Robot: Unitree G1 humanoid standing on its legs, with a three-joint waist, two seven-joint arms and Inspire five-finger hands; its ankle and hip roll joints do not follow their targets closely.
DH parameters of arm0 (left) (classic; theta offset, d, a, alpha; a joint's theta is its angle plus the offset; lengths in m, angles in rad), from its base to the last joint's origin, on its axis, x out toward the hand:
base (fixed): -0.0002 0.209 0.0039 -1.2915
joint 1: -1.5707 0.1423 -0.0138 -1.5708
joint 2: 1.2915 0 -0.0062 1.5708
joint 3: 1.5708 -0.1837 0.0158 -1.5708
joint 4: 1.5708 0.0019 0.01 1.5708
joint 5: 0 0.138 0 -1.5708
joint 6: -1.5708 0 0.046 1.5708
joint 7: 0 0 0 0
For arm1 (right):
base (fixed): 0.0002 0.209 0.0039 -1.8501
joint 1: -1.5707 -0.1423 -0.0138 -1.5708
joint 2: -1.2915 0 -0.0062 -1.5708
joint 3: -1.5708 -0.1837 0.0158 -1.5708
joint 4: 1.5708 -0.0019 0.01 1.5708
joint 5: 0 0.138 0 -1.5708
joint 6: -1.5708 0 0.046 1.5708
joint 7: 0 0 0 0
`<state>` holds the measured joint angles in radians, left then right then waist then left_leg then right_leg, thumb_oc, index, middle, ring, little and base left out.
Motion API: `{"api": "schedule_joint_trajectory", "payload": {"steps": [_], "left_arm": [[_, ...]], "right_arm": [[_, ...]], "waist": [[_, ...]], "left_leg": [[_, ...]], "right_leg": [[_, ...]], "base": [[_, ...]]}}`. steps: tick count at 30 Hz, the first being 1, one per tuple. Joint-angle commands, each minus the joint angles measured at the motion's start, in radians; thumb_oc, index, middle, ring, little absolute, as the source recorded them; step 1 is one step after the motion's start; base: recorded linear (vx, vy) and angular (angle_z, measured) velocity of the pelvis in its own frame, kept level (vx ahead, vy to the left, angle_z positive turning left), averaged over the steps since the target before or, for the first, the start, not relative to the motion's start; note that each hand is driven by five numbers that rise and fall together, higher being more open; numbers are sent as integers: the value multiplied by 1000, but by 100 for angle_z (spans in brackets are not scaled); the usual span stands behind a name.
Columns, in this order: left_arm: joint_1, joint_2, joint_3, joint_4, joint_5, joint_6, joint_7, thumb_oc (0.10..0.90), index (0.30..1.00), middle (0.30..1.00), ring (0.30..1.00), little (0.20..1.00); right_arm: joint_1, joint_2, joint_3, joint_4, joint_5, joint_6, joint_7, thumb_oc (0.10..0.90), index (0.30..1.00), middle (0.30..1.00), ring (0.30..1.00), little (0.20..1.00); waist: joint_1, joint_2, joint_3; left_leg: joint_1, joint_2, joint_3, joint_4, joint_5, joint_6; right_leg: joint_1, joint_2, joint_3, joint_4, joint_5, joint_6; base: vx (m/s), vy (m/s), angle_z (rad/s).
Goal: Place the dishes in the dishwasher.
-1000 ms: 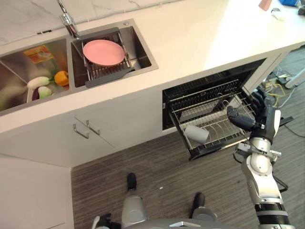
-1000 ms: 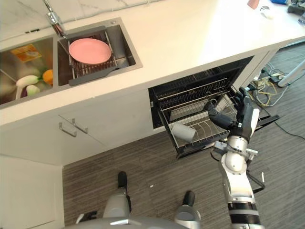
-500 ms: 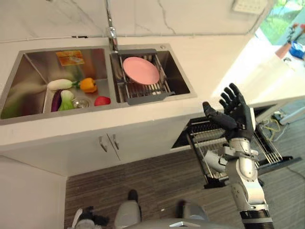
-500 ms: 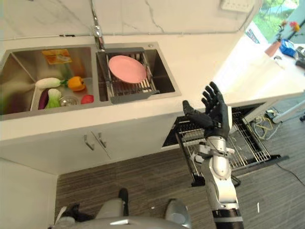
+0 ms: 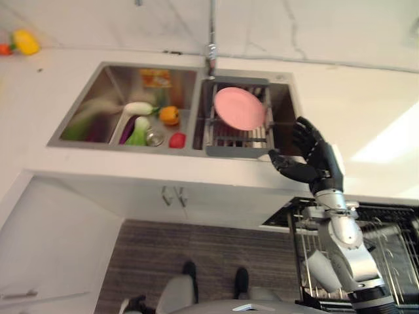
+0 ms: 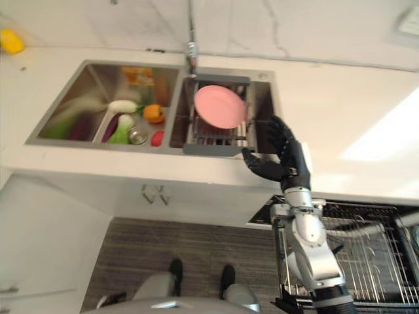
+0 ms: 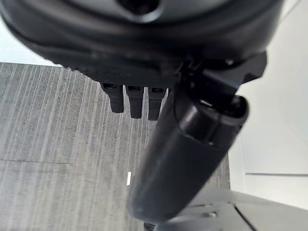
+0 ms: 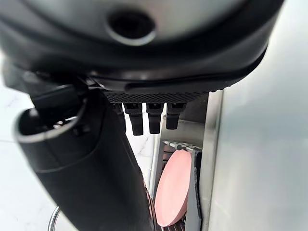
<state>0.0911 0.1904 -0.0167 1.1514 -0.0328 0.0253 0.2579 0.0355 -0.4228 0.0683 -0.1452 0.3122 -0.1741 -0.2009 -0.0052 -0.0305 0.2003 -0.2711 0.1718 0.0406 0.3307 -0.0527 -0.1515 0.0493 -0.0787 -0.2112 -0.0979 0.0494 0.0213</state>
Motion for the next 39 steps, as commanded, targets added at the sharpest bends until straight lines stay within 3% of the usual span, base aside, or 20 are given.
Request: {"api": "schedule_joint_trajectory", "payload": {"steps": [1,4,5,9,10,12,13,17,22,30,39], "left_arm": [[-8,42,-33,0,-16,-15,22,800,900,900,900,900],[-14,24,-54,31,2,-7,-16,800,900,900,900,900],[-17,26,-74,32,33,-1,-44,800,900,900,900,900],[-29,41,-99,16,69,-1,-64,800,900,900,900,900],[-28,57,-115,-1,87,-2,-71,800,900,900,900,900],[-26,58,-110,2,88,-3,-74,800,900,900,900,900],[-24,61,-109,21,91,-3,-80,800,900,900,900,900],[-19,47,-61,77,71,3,-73,800,900,900,900,900],[-3,18,-52,88,57,6,-79,800,900,900,900,900],[-8,22,-88,60,79,6,-92,800,900,900,900,900],[-13,22,-114,36,104,-1,-111,800,900,900,900,900]], "right_arm": [[-90,-16,-81,-73,-59,-71,-20,800,900,900,900,900],[-50,-1,-142,-48,-91,-58,-22,800,900,900,900,900],[-52,22,-162,-37,-108,-49,-25,800,900,900,900,900],[-72,37,-176,-28,-115,-52,-33,800,900,900,900,900],[-91,50,-164,-17,-107,-57,-35,800,900,900,900,900],[-99,54,-160,-9,-105,-56,-33,800,900,900,900,900],[-119,37,-150,-12,-130,-53,-39,800,900,900,900,900],[-101,18,-117,-28,-170,-43,-26,800,900,900,900,900],[-105,-26,-83,-33,-237,-10,-11,800,900,900,900,900],[-159,-65,-2,-11,-272,12,12,800,900,900,900,900],[-180,-97,61,20,-344,29,48,800,900,900,900,900]], "waist": [[1,16,-14],[-18,37,-63],[-26,40,-73],[-27,39,-50],[-31,48,-32],[-32,50,-32],[-37,40,-32],[-25,28,-58],[-20,40,-83],[-25,70,-102],[-29,80,-109]], "left_leg": [[91,25,-51,-119,74,17],[164,27,-29,-265,67,23],[195,-6,-23,-291,56,50],[217,-26,0,-279,34,78],[239,-34,5,-283,21,98],[258,-37,9,-296,16,98],[274,-46,12,-311,15,89],[294,-31,29,-331,18,71],[329,-2,47,-371,39,47],[360,23,60,-407,57,26],[381,25,60,-413,50,25]], "right_leg": [[16,-102,49,129,-127,123],[22,-128,37,139,-124,150],[-13,-157,54,211,-108,156],[-68,-183,90,335,-62,172],[-118,-173,119,413,-56,168],[-126,-167,110,390,-67,165],[-121,-150,93,261,-85,162],[-64,-146,58,140,-59,163],[-12,-124,38,69,-49,158],[36,-98,29,17,-59,151],[59,-93,28,12,-66,145]], "base": [[128,208,-7],[158,288,-10],[208,474,-2],[18,234,-8],[39,153,-12],[91,73,-24],[100,-26,-18],[106,-109,3],[77,-115,3],[36,-62,-8],[21,-8,1]]}}
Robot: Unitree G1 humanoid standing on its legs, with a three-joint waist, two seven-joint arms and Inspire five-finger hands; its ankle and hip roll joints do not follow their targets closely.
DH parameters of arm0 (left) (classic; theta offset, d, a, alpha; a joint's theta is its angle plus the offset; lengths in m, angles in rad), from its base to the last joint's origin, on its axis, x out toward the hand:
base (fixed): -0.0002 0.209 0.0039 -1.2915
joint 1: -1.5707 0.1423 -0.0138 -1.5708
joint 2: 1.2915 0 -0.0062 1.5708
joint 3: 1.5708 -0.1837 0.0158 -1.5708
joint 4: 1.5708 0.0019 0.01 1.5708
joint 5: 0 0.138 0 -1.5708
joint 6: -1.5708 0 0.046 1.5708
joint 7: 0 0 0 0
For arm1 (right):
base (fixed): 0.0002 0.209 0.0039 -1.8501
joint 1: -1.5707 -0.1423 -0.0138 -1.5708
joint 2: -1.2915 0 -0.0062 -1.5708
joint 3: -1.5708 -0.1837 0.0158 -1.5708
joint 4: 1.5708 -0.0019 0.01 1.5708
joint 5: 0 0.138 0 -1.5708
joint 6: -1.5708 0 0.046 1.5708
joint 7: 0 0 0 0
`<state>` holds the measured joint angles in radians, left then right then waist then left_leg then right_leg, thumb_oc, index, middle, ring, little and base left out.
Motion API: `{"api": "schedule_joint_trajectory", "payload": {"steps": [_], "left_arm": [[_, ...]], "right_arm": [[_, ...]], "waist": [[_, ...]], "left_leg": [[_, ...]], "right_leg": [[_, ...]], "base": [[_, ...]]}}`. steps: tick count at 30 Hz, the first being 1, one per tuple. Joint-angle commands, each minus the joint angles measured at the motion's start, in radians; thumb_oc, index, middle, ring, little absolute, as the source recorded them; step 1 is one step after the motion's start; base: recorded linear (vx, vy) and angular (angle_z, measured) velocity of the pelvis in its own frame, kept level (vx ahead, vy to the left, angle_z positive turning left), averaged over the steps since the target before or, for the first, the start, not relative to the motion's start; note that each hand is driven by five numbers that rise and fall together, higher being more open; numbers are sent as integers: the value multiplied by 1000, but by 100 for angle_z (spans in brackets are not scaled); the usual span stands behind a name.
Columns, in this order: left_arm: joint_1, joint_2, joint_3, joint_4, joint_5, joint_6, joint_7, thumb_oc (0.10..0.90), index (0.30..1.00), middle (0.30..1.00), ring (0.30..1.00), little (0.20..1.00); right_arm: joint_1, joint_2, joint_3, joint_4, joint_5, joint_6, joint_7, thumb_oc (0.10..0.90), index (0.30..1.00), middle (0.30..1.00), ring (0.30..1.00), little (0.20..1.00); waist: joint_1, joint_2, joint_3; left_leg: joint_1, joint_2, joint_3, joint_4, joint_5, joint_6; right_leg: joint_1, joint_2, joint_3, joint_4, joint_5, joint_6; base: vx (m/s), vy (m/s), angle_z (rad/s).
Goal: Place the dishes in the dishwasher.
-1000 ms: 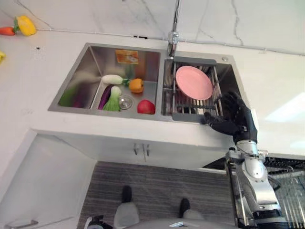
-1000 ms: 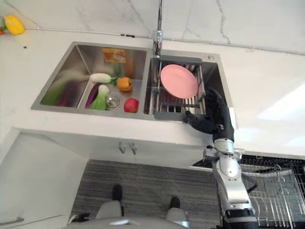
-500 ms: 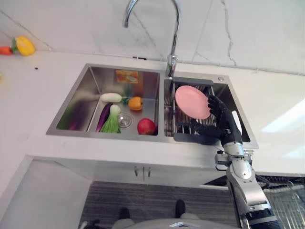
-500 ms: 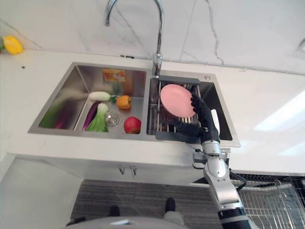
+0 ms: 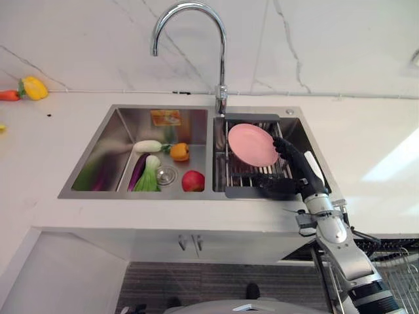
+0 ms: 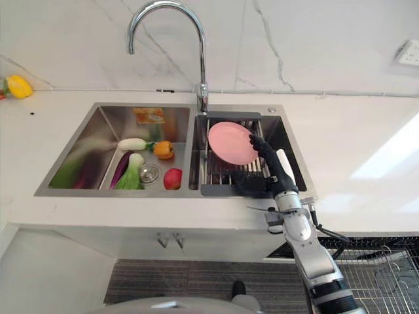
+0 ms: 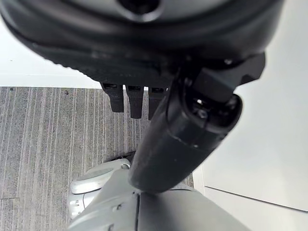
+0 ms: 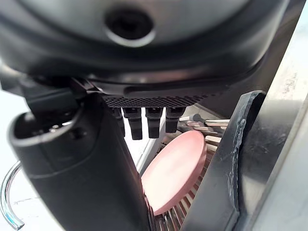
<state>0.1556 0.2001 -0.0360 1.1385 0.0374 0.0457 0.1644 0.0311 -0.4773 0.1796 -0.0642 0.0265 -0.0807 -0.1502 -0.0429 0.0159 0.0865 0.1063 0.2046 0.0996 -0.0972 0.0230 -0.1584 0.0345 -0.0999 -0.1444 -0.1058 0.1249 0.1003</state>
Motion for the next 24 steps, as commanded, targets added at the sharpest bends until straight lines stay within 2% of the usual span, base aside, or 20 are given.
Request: {"api": "schedule_joint_trajectory", "payload": {"steps": [1,8,12,24], "left_arm": [[-77,12,-95,49,34,-22,-18,800,900,900,900,900],[-72,18,-116,50,59,-21,-15,800,900,900,900,900],[-78,27,-119,56,61,-14,3,800,900,900,900,900],[-72,29,-135,66,65,-11,6,800,900,900,900,900]], "right_arm": [[-176,-43,-50,-61,-59,-64,-3,800,900,900,900,900],[-261,-46,4,68,-172,-29,-61,800,900,900,900,900],[-324,-53,25,155,-254,23,-113,800,900,900,900,900],[-372,-22,82,321,-305,80,-127,800,900,900,900,900]], "waist": [[9,34,5],[21,36,-1],[33,32,-2],[53,27,-3]], "left_leg": [[4,-7,0,15,-26,32],[11,-16,-5,10,-38,37],[3,-23,-15,10,-39,41],[-1,-32,-28,10,-44,45]], "right_leg": [[74,-72,-39,20,-142,66],[78,-77,-37,19,-143,70],[75,-82,-39,19,-140,70],[81,-90,-50,19,-141,73]], "base": [[0,0,0],[0,0,0],[0,3,2],[2,3,4]]}}
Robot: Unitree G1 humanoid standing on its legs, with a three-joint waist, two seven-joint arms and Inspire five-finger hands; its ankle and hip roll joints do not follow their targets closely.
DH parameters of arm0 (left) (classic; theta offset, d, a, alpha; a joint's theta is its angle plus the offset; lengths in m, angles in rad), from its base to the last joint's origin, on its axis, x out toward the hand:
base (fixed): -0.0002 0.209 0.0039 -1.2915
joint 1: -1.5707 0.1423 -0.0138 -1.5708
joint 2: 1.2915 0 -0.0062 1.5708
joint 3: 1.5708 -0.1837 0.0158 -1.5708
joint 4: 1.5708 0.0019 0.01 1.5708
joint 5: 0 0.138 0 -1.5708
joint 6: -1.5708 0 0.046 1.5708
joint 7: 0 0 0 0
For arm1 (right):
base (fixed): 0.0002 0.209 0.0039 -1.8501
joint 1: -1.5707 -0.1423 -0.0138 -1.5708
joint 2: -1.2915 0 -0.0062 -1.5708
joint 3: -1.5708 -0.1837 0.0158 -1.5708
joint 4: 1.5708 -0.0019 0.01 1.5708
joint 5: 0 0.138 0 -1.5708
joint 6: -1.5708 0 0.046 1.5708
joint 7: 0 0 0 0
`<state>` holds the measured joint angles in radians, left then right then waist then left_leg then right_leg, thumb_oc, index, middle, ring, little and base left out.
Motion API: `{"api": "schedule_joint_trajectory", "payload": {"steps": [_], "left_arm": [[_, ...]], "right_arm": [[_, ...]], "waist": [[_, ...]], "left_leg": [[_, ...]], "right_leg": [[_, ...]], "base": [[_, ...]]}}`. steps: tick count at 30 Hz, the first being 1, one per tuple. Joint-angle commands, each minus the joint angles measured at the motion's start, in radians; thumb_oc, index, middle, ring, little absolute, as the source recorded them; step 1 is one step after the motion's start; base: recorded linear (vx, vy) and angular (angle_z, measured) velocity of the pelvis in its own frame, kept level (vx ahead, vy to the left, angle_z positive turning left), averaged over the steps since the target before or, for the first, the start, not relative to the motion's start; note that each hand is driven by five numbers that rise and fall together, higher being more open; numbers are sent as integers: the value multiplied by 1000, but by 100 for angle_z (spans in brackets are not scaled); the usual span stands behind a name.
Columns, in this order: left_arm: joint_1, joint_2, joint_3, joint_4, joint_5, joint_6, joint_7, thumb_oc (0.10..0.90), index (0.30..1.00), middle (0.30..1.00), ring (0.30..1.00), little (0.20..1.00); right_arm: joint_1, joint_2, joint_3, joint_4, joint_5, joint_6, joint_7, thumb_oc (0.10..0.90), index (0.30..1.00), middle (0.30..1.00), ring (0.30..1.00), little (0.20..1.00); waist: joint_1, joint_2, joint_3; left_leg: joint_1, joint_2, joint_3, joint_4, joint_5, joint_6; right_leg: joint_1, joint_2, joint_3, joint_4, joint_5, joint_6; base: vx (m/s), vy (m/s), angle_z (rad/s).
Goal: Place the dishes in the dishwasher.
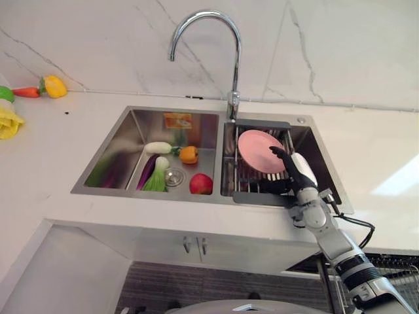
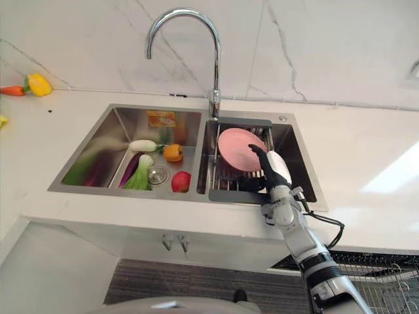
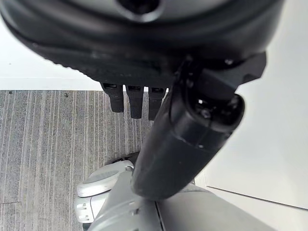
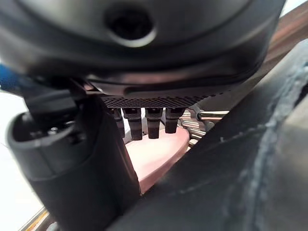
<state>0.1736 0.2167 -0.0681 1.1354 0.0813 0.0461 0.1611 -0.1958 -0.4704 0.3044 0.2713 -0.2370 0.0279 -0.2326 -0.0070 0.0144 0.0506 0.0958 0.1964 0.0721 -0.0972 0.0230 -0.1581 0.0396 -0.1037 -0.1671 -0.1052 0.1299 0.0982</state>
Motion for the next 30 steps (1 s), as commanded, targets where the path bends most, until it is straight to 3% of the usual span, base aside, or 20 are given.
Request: {"api": "schedule_joint_trajectory", "payload": {"steps": [1,9,11,30], "left_arm": [[-91,12,-106,70,21,-11,9,800,900,900,900,900],[-94,15,-116,62,23,-12,11,800,900,900,900,900],[-95,17,-121,57,21,-13,11,800,900,900,900,900],[-94,11,-121,55,30,-12,33,800,900,900,900,900]], "right_arm": [[-150,-23,-37,7,-44,-23,-48,800,900,900,900,900],[-176,9,-6,132,-71,8,-61,800,900,900,900,900],[-192,15,4,175,-82,18,-68,400,300,300,300,300],[-159,28,-39,113,-153,20,-167,400,300,300,300,300]], "waist": [[18,28,32],[25,28,32],[29,29,33],[28,33,34]], "left_leg": [[9,-25,-2,10,-45,45],[11,-28,-6,10,-46,46],[9,-29,-9,10,-46,46],[11,-29,-11,10,-49,45]], "right_leg": [[76,-87,-28,18,-146,76],[79,-91,-35,18,-145,78],[79,-91,-35,18,-145,78],[80,-90,-37,18,-147,78]], "base": [[0,0,0],[0,0,0],[0,0,0],[0,0,0]]}}
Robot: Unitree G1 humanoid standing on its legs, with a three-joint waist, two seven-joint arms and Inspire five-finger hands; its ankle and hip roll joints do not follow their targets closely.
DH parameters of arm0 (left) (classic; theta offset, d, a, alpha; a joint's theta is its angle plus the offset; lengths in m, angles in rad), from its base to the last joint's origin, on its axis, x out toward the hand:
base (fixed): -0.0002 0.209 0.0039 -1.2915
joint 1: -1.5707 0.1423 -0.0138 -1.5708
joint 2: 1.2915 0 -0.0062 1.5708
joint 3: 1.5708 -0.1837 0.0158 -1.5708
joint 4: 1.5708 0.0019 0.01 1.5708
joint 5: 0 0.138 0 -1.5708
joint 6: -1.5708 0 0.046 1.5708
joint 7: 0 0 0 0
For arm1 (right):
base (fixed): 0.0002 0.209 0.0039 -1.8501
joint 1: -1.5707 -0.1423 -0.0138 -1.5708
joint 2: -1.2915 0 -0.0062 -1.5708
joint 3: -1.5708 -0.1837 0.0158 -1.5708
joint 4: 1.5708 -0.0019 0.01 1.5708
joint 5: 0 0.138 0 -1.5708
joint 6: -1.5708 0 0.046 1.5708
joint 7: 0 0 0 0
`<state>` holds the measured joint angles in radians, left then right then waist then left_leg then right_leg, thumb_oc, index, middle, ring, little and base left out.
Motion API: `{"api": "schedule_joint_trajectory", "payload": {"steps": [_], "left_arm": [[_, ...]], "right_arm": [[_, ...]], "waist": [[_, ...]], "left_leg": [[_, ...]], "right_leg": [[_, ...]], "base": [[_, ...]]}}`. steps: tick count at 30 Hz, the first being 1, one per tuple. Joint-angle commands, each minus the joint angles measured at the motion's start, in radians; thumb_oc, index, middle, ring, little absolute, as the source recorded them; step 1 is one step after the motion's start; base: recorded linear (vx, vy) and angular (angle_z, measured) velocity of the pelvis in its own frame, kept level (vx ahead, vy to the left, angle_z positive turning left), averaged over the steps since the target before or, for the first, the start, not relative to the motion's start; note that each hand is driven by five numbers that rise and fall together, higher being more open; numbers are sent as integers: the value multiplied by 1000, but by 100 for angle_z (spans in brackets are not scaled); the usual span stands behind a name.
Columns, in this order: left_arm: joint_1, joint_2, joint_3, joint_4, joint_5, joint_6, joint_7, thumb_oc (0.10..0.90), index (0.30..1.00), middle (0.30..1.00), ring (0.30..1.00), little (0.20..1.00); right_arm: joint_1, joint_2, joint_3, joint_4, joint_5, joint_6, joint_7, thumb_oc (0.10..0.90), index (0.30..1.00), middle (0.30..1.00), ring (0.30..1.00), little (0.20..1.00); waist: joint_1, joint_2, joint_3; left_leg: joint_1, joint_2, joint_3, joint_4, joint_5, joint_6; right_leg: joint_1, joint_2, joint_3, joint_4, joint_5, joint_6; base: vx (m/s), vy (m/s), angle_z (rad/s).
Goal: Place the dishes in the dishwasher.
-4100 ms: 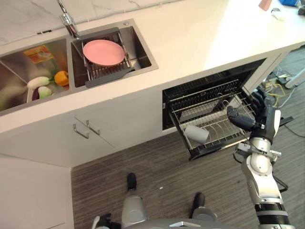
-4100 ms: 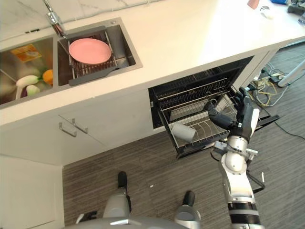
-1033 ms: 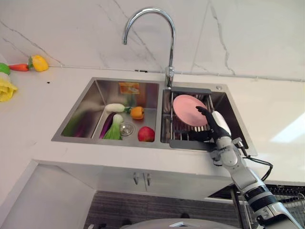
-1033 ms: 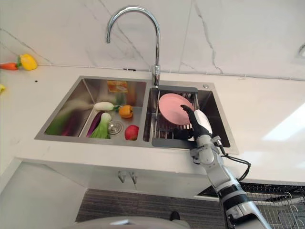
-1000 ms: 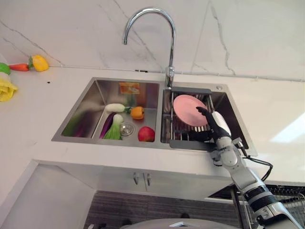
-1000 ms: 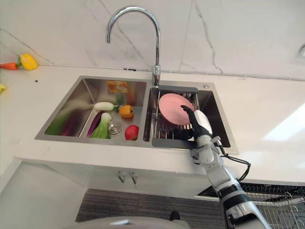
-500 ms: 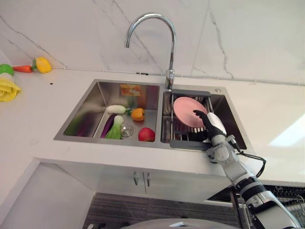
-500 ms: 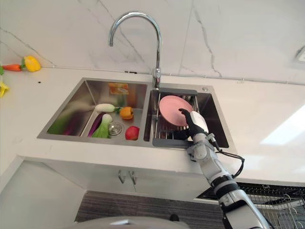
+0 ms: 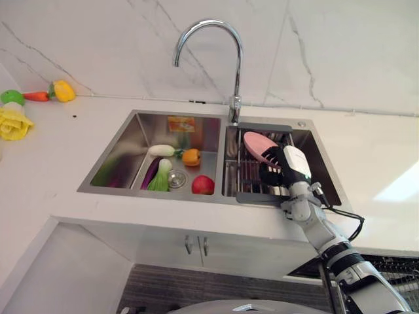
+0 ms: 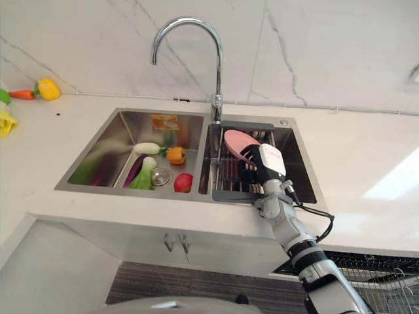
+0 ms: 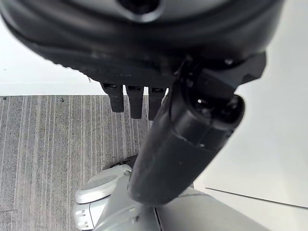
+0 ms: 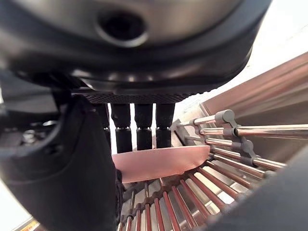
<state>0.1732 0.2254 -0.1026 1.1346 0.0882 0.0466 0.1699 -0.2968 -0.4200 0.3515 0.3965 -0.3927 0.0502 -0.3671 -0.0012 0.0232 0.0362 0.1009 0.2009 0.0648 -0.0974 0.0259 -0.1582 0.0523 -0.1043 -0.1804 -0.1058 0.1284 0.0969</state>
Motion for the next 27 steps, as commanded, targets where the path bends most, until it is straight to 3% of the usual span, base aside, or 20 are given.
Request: {"api": "schedule_joint_trajectory", "payload": {"steps": [1,10,18,23,27], "left_arm": [[-94,1,-85,54,25,-11,28,800,900,900,900,900],[-93,-5,-67,59,28,2,44,800,900,900,900,900],[-88,-15,-44,76,12,13,54,800,900,900,900,900],[-85,-20,-34,87,-1,21,54,800,900,900,900,900],[-81,-23,-26,86,-7,25,53,800,900,900,900,900]], "right_arm": [[-46,-23,-107,-49,7,-11,-53,400,300,300,300,300],[25,-7,-236,-326,126,-89,-123,400,300,300,300,300],[85,38,-348,-596,304,-208,-119,400,300,300,300,300],[97,112,-383,-732,495,-306,-87,400,300,300,300,300],[104,126,-411,-840,543,-348,-77,400,300,300,300,300]], "waist": [[21,25,48],[6,24,49],[-14,17,45],[-28,16,42],[-40,17,40]], "left_leg": [[7,-33,-3,10,-52,46],[14,-34,4,10,-57,46],[21,-28,23,10,-62,45],[28,-23,39,10,-66,43],[28,-19,52,10,-68,40]], "right_leg": [[67,-89,-24,18,-146,80],[66,-88,-20,18,-145,81],[62,-87,-11,18,-147,84],[58,-86,1,18,-146,85],[49,-82,10,18,-145,87]], "base": [[0,0,0],[0,0,0],[1,1,-1],[4,4,-6],[7,-5,-7]]}}
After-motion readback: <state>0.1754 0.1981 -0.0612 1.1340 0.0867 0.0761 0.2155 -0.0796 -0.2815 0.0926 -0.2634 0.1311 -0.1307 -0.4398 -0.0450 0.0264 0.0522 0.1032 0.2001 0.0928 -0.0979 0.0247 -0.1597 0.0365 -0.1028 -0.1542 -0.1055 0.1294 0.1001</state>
